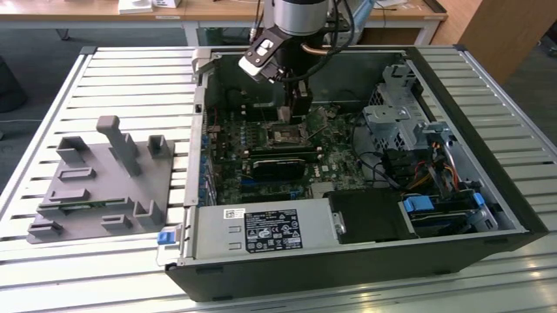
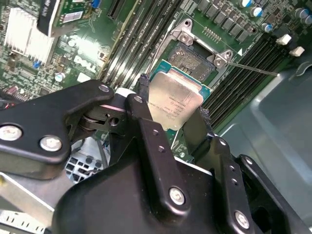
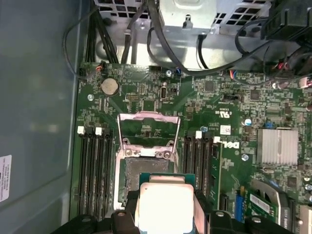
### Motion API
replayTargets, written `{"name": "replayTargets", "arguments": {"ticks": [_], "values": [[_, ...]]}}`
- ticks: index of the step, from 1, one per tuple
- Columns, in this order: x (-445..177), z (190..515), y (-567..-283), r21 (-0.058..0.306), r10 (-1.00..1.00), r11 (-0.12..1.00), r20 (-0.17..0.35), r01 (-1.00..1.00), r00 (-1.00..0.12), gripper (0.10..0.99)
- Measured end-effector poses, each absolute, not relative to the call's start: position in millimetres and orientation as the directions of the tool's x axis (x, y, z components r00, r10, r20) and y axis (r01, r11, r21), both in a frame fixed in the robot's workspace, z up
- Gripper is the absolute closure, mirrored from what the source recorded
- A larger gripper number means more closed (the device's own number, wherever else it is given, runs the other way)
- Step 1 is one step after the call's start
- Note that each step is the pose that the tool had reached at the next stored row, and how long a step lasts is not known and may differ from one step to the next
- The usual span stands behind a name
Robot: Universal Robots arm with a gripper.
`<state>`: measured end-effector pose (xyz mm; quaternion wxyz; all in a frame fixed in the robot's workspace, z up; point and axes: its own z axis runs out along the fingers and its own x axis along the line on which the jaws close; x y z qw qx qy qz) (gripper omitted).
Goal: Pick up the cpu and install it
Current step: 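Place the cpu into insertion slot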
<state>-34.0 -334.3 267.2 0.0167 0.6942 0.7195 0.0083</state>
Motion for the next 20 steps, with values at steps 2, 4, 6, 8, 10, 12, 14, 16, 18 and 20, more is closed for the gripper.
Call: {"name": "replayTargets", "arguments": {"ticks": [2, 4, 6, 8, 10, 12, 14, 16, 18, 20], "values": [[-34.1, 263.6, -332.2, 0.036, 0.999, 0.048, -0.012, 0.998, -0.048, 0.557], [-34.1, 260.0, -329.9, 0.037, 0.998, 0.054, -0.012, 0.998, -0.053, 0.557], [-34.0, 255.7, -329.5, 0.037, 0.998, 0.054, -0.013, 0.998, -0.054, 0.557], [-34.1, 253.7, -329.5, 0.037, 0.998, 0.054, -0.013, 0.998, -0.053, 0.557], [-34.1, 252.5, -329.5, 0.037, 0.998, 0.054, -0.013, 0.998, -0.053, 0.557], [-34.1, 251.3, -329.5, 0.037, 0.998, 0.054, -0.013, 0.998, -0.053, 0.557], [-34.1, 249.0, -328.6, 0.037, 0.998, 0.054, -0.013, 0.998, -0.053, 0.557], [-34.1, 245.6, -326.7, 0.037, 0.998, 0.054, -0.013, 0.998, -0.053, 0.557], [-34.1, 242.0, -325.6, 0.037, 0.998, 0.054, -0.013, 0.998, -0.053, 0.557], [-34.1, 238.4, -324.7, 0.037, 0.998, 0.054, -0.013, 0.998, -0.053, 0.557]]}}
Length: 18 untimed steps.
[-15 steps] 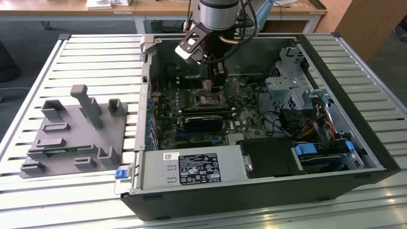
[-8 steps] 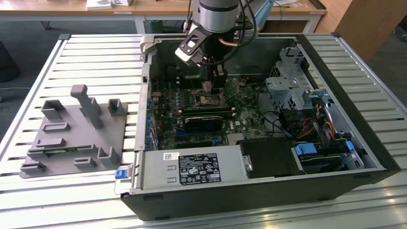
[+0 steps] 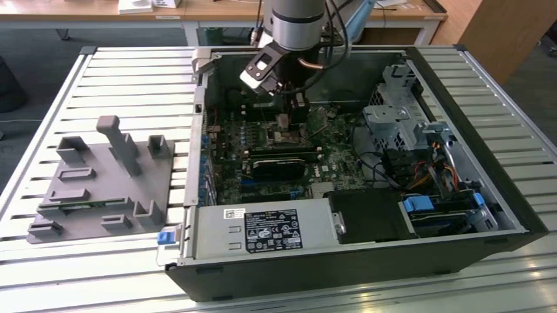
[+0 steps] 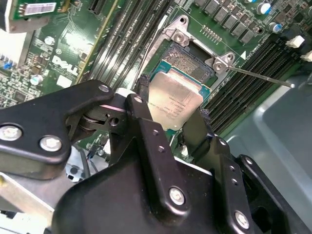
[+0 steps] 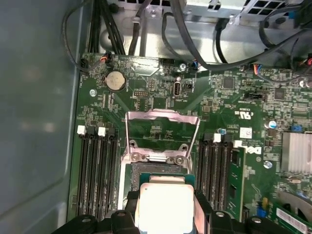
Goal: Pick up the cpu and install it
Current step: 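Place the cpu into insertion slot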
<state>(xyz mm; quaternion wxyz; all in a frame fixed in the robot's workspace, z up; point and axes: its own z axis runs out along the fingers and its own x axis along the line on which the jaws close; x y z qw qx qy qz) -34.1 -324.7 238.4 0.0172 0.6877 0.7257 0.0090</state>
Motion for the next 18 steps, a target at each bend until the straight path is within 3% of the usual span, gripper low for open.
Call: {"name": "replayTargets", "arguments": {"ticks": [18], "values": [[-38.6, 210.4, -311.7, 0.036, 0.999, 0.042, -0.019, 0.998, -0.042, 0.557]]}}
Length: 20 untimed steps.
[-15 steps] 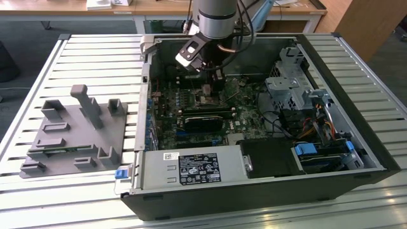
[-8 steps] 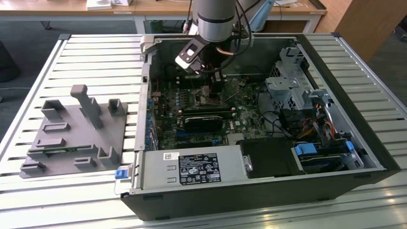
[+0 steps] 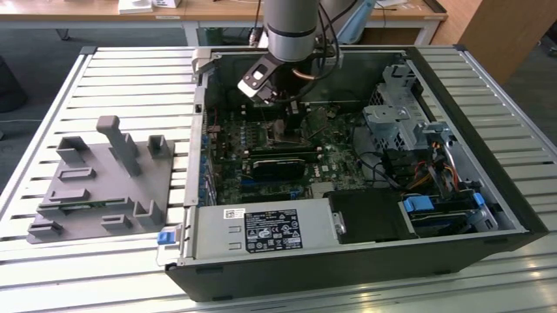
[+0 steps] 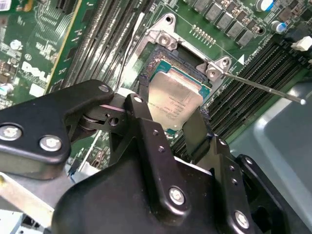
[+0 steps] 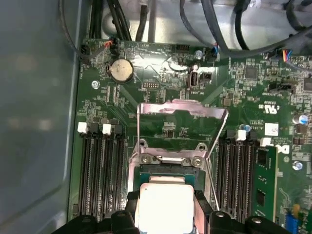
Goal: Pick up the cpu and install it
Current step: 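Place the cpu into insertion slot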
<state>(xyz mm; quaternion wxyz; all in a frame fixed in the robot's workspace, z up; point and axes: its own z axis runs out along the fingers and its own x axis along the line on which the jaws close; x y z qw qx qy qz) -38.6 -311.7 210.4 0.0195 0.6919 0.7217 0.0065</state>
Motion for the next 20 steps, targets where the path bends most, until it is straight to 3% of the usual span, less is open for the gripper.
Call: {"name": "replayTargets", "arguments": {"ticks": [20], "values": [[-38.8, 198.5, -315.2, 0.036, 1.000, 0.024, -0.019, 0.999, -0.024, 0.557]]}}
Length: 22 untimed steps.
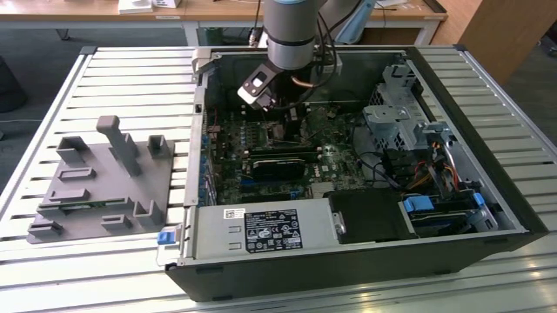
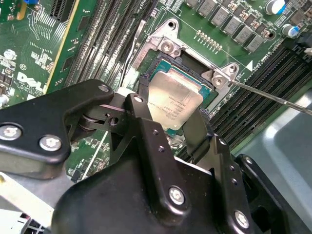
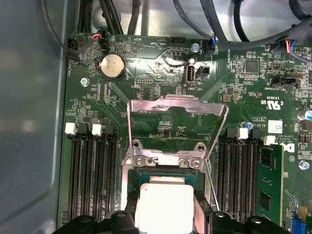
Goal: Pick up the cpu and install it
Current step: 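Place the cpu into insertion slot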
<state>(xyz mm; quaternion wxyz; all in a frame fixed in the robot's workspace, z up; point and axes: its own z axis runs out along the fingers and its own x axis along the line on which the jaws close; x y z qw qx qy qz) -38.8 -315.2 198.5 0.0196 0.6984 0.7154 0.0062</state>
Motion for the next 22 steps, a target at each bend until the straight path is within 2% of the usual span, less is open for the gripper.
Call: {"name": "replayTargets", "arguments": {"ticks": [17, 19, 20, 22], "values": [[-38.7, 194.3, -315.1, 0.037, 1.000, 0.021, -0.019, 0.999, -0.021, 0.557], [-38.6, 194.1, -315.1, 0.037, 1.000, 0.021, -0.019, 0.999, -0.021, 0.549], [-38.7, 194.2, -315.1, 0.037, 1.000, 0.021, -0.019, 0.999, -0.021, 0.486], [-38.7, 194.3, -315.2, 0.036, 1.000, 0.021, -0.019, 0.999, -0.021, 0.486]]}}
